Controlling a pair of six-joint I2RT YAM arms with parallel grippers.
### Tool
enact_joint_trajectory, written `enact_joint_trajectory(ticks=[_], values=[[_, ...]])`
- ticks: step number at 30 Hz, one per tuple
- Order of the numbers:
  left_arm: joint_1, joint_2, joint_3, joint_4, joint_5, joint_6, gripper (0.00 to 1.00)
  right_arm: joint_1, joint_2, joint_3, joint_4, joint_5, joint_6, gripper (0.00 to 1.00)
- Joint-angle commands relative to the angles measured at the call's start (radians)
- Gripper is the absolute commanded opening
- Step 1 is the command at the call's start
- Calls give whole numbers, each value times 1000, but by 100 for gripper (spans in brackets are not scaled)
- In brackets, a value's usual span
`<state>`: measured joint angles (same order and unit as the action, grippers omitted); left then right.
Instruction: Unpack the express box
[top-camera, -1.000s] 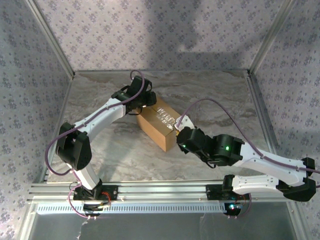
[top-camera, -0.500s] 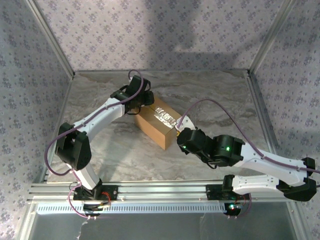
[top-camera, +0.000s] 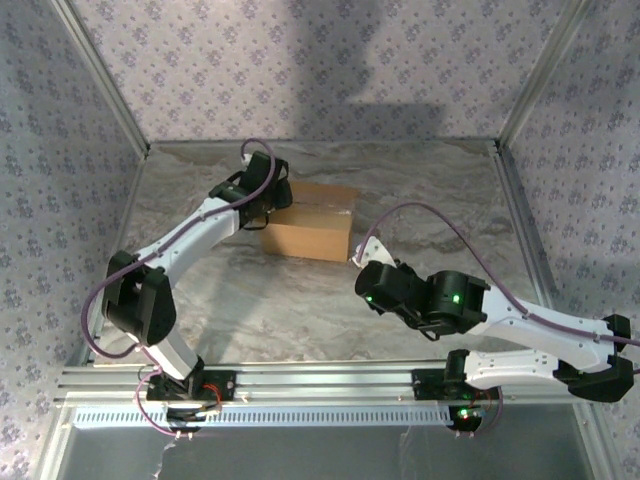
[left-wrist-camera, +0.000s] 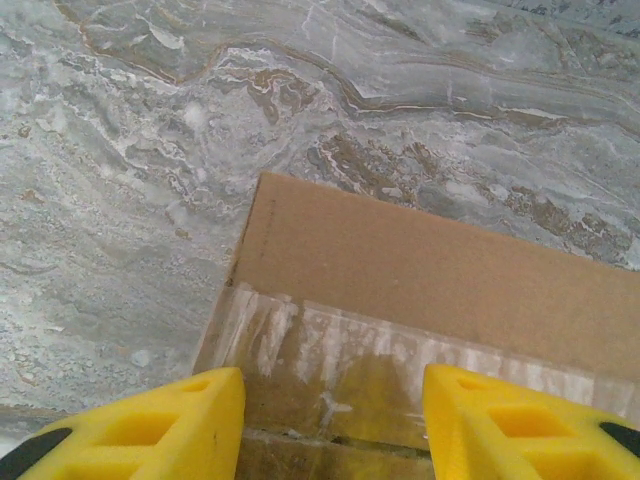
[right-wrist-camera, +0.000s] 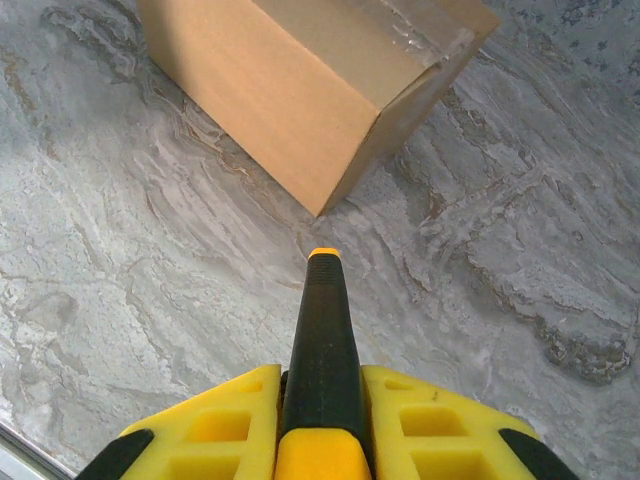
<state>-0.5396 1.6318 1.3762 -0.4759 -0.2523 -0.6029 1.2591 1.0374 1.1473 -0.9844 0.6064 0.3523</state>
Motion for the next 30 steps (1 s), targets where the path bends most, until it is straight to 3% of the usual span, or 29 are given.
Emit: enact_joint_trajectory(ticks=[1,7,12,18,30], values=[[-11,-50,-12,-14,13,26,52,7,-23,-17,-10,15,26,0],[-28,-103,-5,-20,13,38,52,1,-44,-39,-10,24,40,0],[-28,-162,-16,-32,7,39,53,-61,-82,-68,36,3,38,0],[-8,-203,-63,-38,-5,44,53,-208,-102,-106,132,-78,-3,0],[136,-193,-144,-21,88,4,53,-571,-77,-183,365,-359,-38,0]])
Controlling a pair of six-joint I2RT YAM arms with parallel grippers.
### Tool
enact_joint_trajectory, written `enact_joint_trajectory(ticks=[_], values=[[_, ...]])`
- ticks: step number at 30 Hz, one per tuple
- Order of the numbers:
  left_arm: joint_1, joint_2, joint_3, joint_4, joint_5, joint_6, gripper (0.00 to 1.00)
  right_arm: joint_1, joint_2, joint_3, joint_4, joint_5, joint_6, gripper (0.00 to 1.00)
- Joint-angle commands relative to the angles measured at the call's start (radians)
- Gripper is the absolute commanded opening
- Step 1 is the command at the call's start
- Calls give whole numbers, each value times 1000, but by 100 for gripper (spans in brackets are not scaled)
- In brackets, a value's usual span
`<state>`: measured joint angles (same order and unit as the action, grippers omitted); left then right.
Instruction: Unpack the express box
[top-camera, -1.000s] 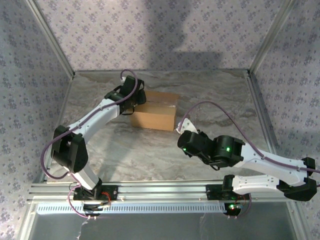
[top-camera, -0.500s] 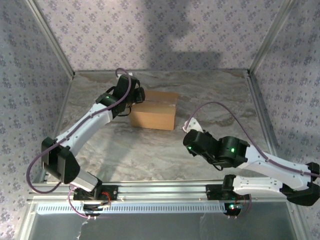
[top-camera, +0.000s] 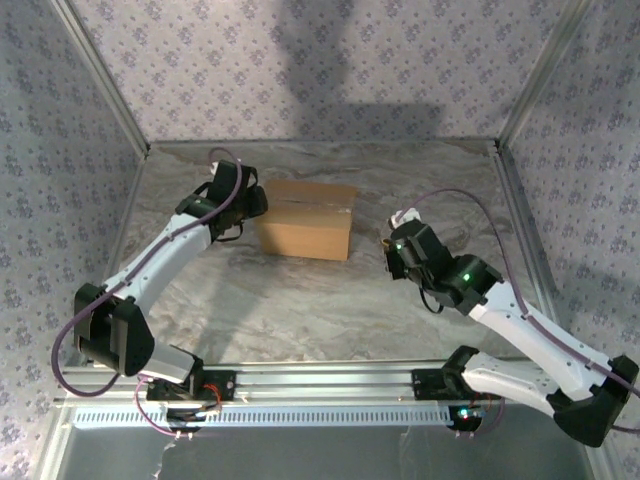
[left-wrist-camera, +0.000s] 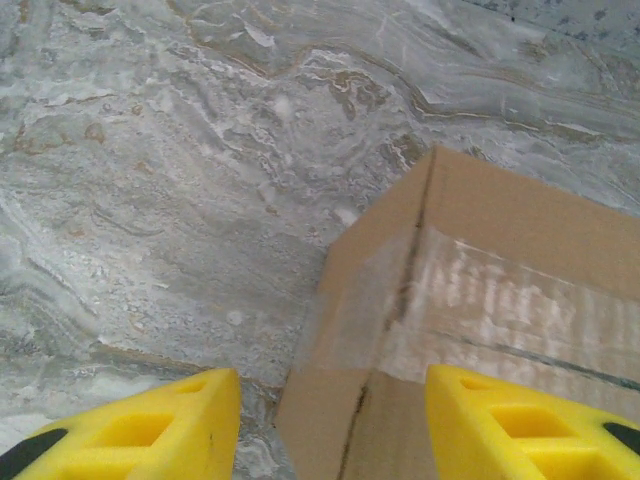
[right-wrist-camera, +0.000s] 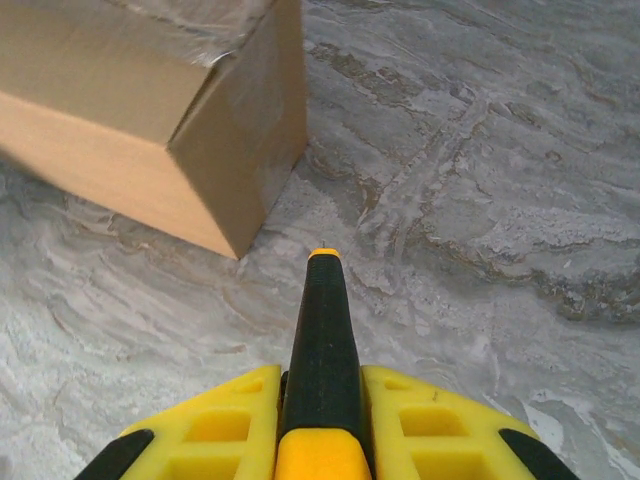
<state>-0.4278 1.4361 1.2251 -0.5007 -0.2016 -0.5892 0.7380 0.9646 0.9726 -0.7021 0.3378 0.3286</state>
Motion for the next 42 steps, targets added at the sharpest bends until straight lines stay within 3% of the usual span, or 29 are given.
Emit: enact_joint_trajectory(ticks=[1,8,16,23,32,42], values=[[37,9,7,7,45,-9,53,-74,-2,-13,95,-109,-16,0],[105,53,2,43,83,-20,51,-221,40,-35,218,-241,-7,0],[129,114,39,89,121,-12,51,-252,182,23,273,-258,-43,0],[129,174,94,120,178,-17,61,-225,287,83,296,-236,-92,0],[121,225,124,146,222,-26,62,-134,399,165,284,-175,-144,0],[54,256,153,114,222,35,62,6,447,209,235,-55,-160,0]])
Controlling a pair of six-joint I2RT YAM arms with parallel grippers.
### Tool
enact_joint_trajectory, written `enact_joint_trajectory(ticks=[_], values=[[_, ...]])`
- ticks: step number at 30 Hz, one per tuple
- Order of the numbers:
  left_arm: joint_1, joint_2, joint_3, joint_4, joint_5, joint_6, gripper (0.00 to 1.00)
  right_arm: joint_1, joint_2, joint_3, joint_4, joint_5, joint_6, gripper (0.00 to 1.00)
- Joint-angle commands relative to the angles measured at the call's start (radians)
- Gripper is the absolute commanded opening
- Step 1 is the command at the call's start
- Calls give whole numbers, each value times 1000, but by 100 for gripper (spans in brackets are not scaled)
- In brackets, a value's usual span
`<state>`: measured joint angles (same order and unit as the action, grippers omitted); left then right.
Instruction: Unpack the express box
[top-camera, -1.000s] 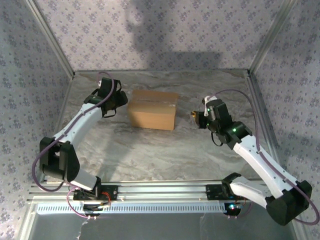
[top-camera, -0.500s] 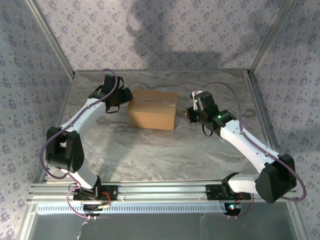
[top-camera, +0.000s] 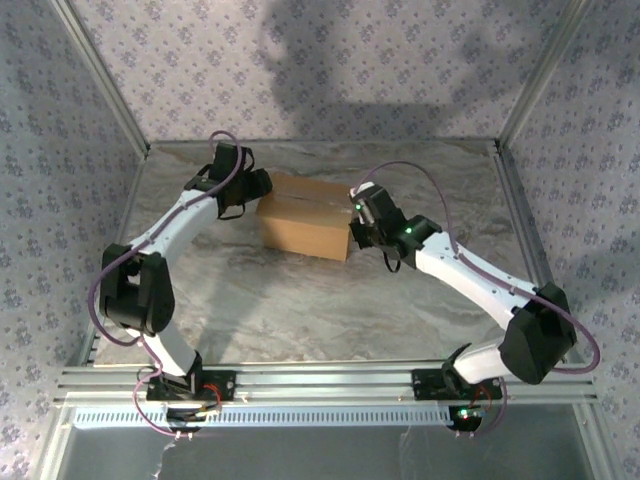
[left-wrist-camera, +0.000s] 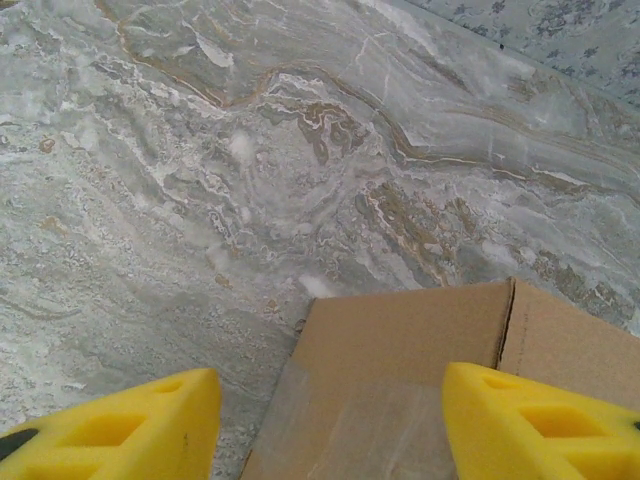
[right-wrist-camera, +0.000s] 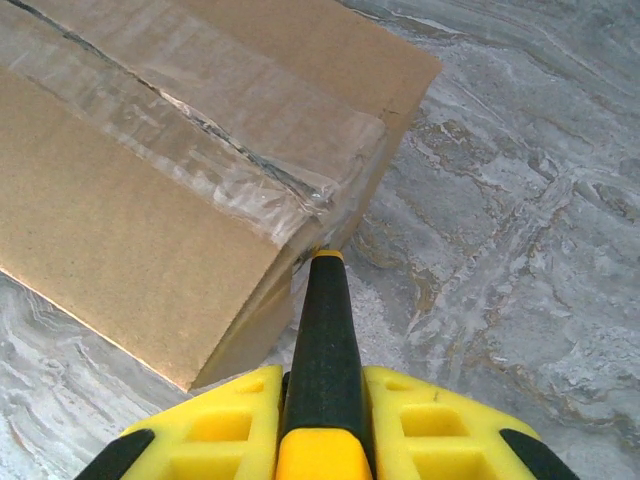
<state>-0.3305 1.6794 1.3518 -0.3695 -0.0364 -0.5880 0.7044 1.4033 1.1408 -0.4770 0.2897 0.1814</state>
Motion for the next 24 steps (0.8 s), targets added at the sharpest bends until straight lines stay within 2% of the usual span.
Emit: enact_joint_trajectory(ticks=[1,24], values=[[-46,10,22,-18,56,35,61,50,7,39,4,0,-8,0],[-54,-56,-67,-39,62,56,60,378,-23,43,-105,123,134,0]])
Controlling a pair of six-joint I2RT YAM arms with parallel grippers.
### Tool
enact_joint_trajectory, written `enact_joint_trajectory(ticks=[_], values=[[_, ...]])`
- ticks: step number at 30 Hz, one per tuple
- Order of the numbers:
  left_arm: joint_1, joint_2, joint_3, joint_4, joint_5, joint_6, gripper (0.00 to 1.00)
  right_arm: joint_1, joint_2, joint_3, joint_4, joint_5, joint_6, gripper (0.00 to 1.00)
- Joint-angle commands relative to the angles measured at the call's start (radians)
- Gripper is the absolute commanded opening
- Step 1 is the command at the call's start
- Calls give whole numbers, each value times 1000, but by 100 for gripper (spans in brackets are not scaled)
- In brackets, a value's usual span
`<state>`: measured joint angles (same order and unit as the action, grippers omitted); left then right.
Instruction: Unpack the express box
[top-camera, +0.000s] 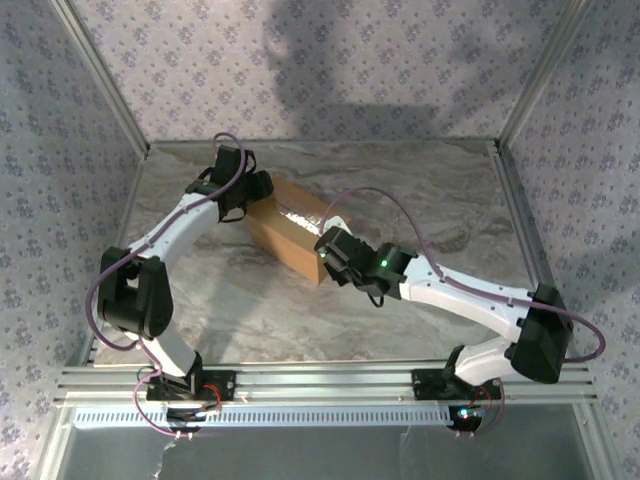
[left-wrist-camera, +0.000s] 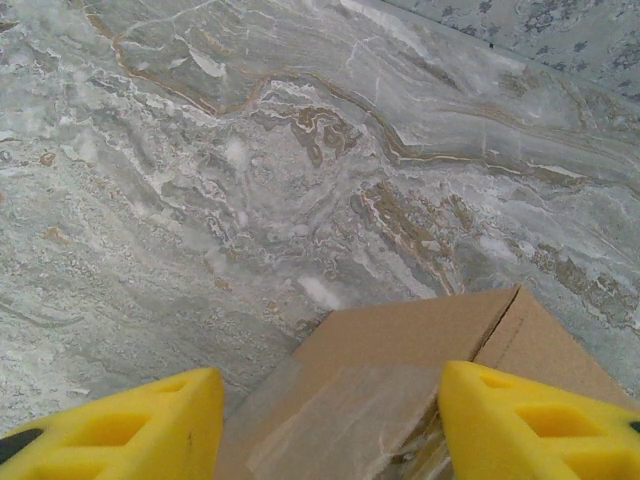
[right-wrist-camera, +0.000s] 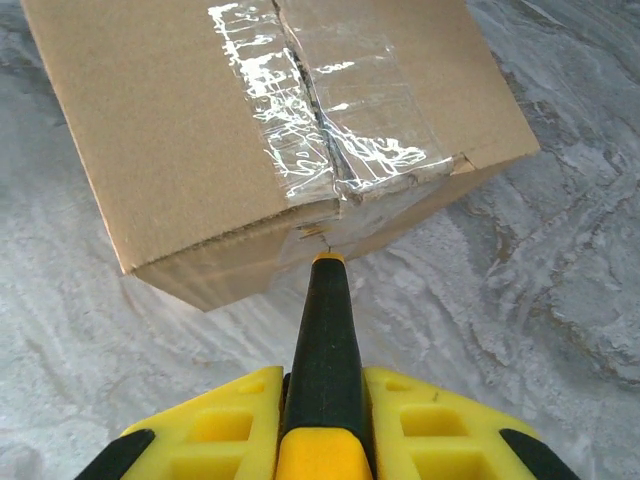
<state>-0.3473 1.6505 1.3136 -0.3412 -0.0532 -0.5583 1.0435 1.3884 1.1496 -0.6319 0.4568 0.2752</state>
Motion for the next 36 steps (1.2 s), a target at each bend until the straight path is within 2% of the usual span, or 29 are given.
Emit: enact_joint_trajectory(ticks=[1,13,24,31,36], values=[[-39,-27,-30,-66,78,26,60,48,-8,35,48,-38,43,0],[-33,-12,-11,-79,23,15,58,84,-64,18,-36,3,101,0],[-6,-79,-9,-99,-28,6,58,73,-255,-60,-114,34,154,0],[13,-114,5,-123,-49,17,58,-2,-458,-177,-71,-24,215,0],[24,-145,12,-146,-62,20,58,-127,-628,-301,26,-178,276,0]])
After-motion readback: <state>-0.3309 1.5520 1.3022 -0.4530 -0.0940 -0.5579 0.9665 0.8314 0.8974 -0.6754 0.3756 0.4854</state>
